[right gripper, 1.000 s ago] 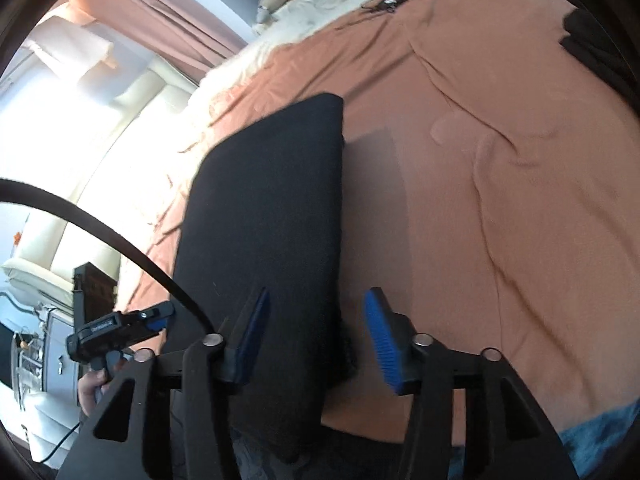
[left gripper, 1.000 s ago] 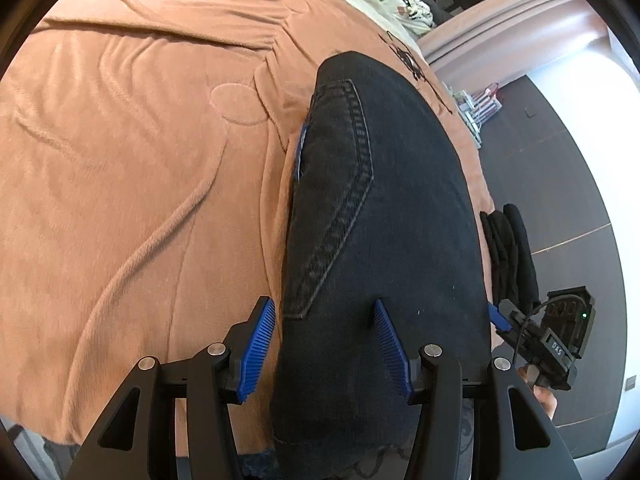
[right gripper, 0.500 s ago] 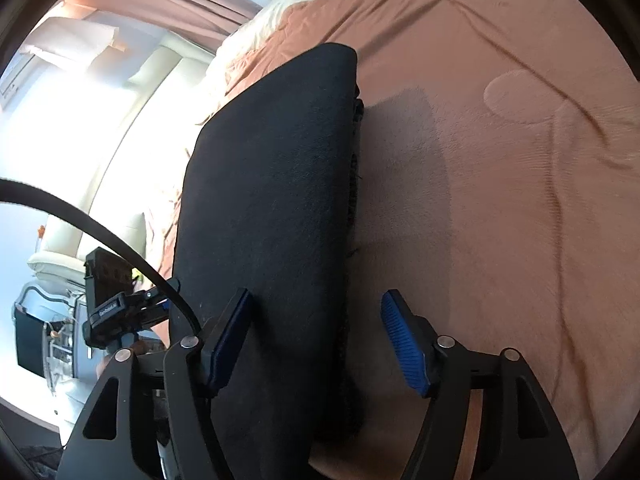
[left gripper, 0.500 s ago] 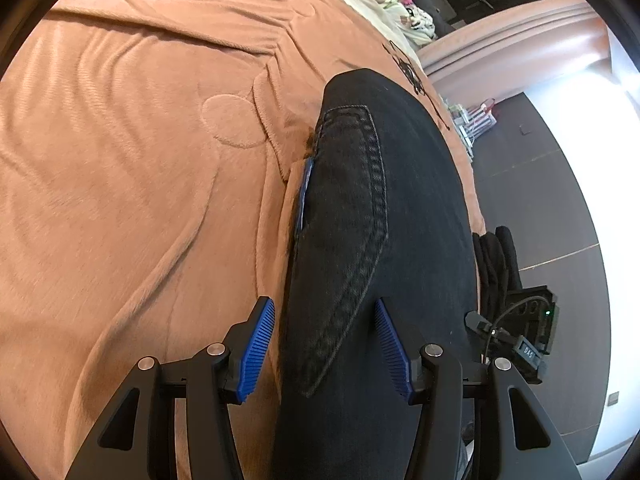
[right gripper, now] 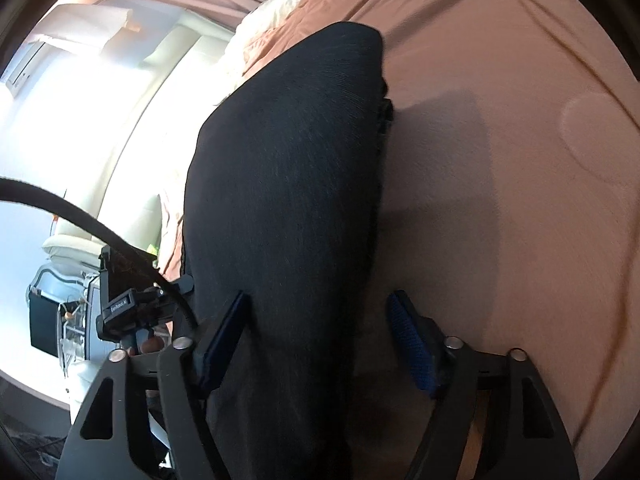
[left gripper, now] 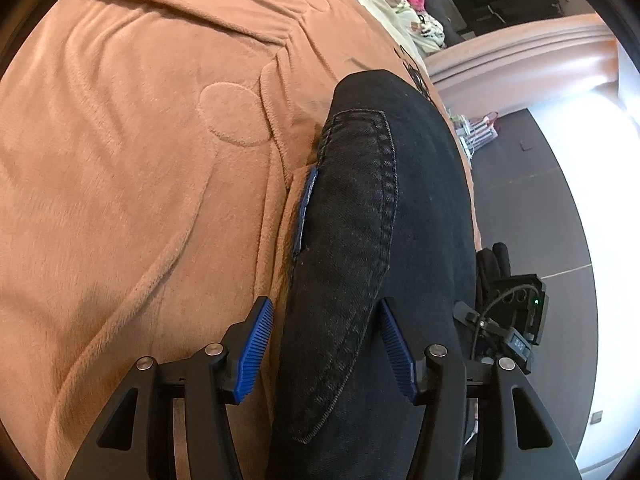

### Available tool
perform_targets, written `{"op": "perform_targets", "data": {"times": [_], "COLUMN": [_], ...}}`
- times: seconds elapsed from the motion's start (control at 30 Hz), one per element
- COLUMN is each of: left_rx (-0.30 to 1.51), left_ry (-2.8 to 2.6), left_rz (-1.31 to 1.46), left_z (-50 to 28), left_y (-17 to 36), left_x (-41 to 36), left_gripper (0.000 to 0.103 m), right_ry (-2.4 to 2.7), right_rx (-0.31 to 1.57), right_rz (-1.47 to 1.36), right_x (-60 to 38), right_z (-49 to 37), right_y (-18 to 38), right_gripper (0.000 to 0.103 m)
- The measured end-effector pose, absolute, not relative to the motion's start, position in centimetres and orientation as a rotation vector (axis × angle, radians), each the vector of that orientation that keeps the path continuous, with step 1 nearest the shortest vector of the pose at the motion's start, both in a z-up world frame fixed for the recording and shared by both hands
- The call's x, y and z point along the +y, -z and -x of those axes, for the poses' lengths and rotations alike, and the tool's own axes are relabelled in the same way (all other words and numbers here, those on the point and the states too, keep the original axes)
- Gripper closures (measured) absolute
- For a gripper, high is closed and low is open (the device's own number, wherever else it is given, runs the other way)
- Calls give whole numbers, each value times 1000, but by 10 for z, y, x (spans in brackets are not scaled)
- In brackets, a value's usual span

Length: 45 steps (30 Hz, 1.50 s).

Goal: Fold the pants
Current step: 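Grasp the folded black jeans stack with both tools from opposite sides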

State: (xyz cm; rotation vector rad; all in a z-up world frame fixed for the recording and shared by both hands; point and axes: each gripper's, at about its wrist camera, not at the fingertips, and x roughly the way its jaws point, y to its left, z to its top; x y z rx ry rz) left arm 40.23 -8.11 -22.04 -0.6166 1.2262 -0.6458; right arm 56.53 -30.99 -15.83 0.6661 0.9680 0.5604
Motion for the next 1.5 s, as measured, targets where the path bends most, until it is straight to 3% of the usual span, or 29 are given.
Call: {"op": "perform_targets", "data": {"times": [0.1,0.17,0.23,0.37,0.43,0.47,0.5,0.87,1.1,1.5], "left_rx": [1225,1220,1215,1222,1222,1224,1226,1237,1204,1121], "left_ry": [655,666,666,668,664,663,663,680,683,712], "left_rz": [626,629,618,615,606,606,608,653,621,591], "left_z": [-395,-391,-390,-391,-390,-392,-391,-402,-398,-393], "left_y": [223,222,220,219,217,217,217,228,214,167], "left_x": [-77,-77,-77,-78,-78,-80,-79,-77,-80,-53], "left_gripper": [50,54,55,55,55,55,55,54,65,69], "right_ry": [-584,-630,-639,-610,-577,-551,-544,-718,-736,-761], "right_rx": [984,970,963,993,1023,1045,1053,1102,1015,888], "right_rz": [-661,-676,-665,-625,-633,-623,-617,-701,-652,-563], "right_x": [-311,-312,-316,-317,-317,-319,-319,-312,-308,-271], "right_z": [-565,-558,-552,-542,-542,-540,-540,-560,-550,-530], "right_y": [162,158,154,153,154,155,153,171,158,102], "right_gripper": [51,64,68,68,60,50,46,46,70,74]}}
